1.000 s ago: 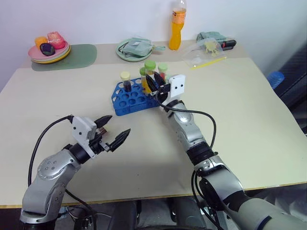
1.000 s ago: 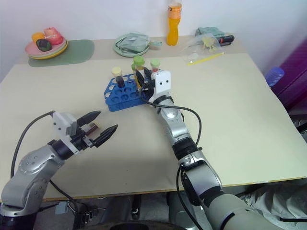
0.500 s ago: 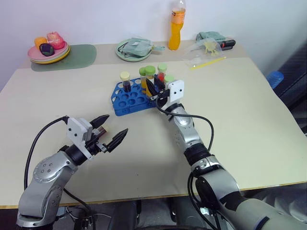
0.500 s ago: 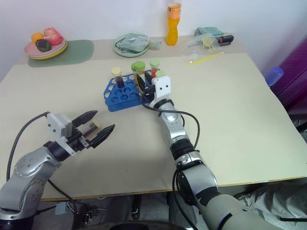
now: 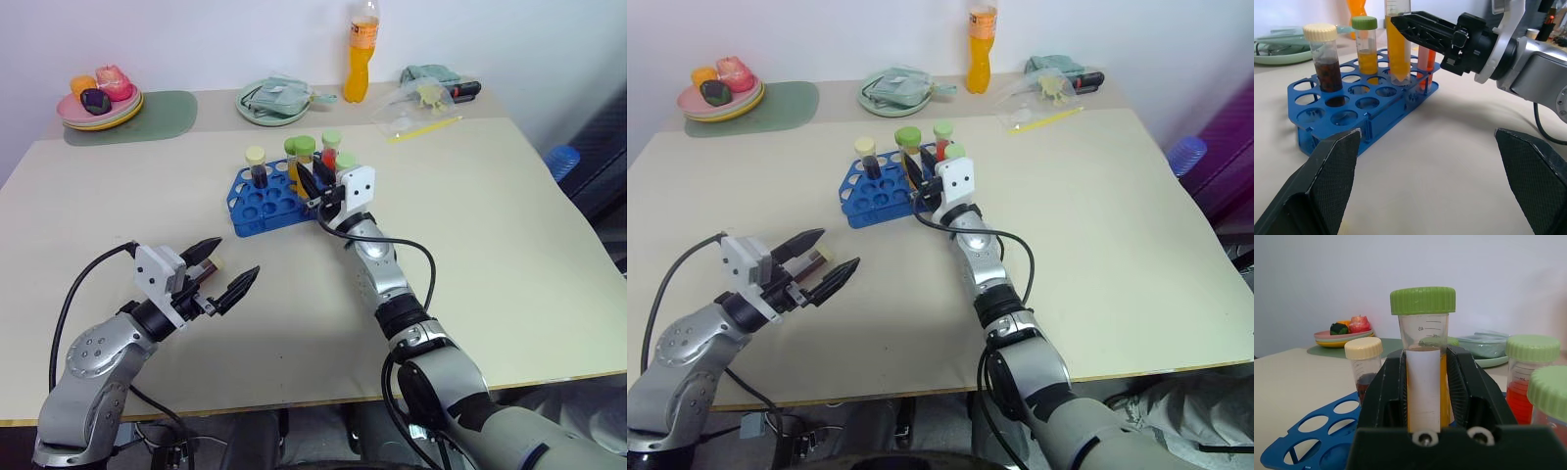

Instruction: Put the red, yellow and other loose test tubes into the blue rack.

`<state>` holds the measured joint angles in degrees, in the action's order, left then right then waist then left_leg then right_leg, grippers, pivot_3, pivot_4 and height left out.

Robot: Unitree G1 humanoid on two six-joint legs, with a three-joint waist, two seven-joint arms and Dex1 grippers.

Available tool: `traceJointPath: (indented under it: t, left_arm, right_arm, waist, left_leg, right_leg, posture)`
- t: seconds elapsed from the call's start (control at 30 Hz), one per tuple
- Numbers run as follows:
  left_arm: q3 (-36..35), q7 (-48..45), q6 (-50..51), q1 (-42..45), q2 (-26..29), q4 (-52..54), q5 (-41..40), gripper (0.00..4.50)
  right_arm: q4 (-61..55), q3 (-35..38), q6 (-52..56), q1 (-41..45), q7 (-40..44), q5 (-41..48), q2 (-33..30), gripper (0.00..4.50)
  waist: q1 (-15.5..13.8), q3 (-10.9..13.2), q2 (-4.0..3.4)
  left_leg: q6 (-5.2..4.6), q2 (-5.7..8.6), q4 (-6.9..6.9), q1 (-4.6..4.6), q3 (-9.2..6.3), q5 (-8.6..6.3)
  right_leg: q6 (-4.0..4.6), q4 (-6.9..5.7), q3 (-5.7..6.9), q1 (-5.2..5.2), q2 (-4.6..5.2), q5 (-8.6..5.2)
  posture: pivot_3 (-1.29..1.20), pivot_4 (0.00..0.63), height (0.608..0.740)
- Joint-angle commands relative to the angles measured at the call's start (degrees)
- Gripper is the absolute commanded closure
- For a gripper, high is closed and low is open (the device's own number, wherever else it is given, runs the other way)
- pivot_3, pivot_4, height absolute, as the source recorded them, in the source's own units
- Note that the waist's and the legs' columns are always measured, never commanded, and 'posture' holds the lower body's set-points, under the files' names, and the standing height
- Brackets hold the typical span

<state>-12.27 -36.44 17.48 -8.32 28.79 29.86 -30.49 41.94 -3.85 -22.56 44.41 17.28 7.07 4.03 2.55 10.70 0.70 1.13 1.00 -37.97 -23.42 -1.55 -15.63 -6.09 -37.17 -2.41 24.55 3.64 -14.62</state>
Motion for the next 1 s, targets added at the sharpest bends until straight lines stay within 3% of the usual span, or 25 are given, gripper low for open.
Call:
traceJointPath:
  t: [0.03, 0.63, 1.0]
  left_arm:
    - [-0.81, -0.16, -1.23, -0.01, 0.13, 1.10, -0.25, 0.00]
    - [-0.50, -0.33, -1.92, -0.18, -0.04, 0.58, 0.03, 0.00]
    - [-0.78, -0.97, -2.77, -0.68, 0.02, -0.14, 0.16, 0.00]
  right_arm:
    - [0.92, 1.03, -1.32, 0.56, -0.95, -0.73, 0.45, 3.82]
    - [-0.13, 1.11, -0.85, -0.96, 2.95, -0.30, 1.68, 3.82]
    - [3.04, 1.79, -1.17, 0.91, 0.38, -1.68, 1.76, 3.82]
  waist:
    - [-0.01, 0.00, 0.00]
    - [0.04, -0.01, 0.00]
    - [0.05, -0.01, 0.00]
  left_leg:
    - [0.00, 0.00, 0.00, 0.00, 0.00, 0.00]
    - [0.01, 0.00, 0.00, 0.06, 0.00, 0.00]
    - [0.01, 0.00, 0.00, 0.07, 0.00, 0.00]
  right_leg:
    - [0.00, 0.00, 0.00, 0.00, 0.00, 0.00]
    - [0.00, -0.03, 0.00, -0.05, -0.01, 0.00]
    - [0.00, -0.03, 0.00, -0.05, -0.01, 0.00]
  posture:
    - [0.00, 0.150, 0.729]
    - [0.00, 0.150, 0.729]
    - [0.00, 0.150, 0.729]
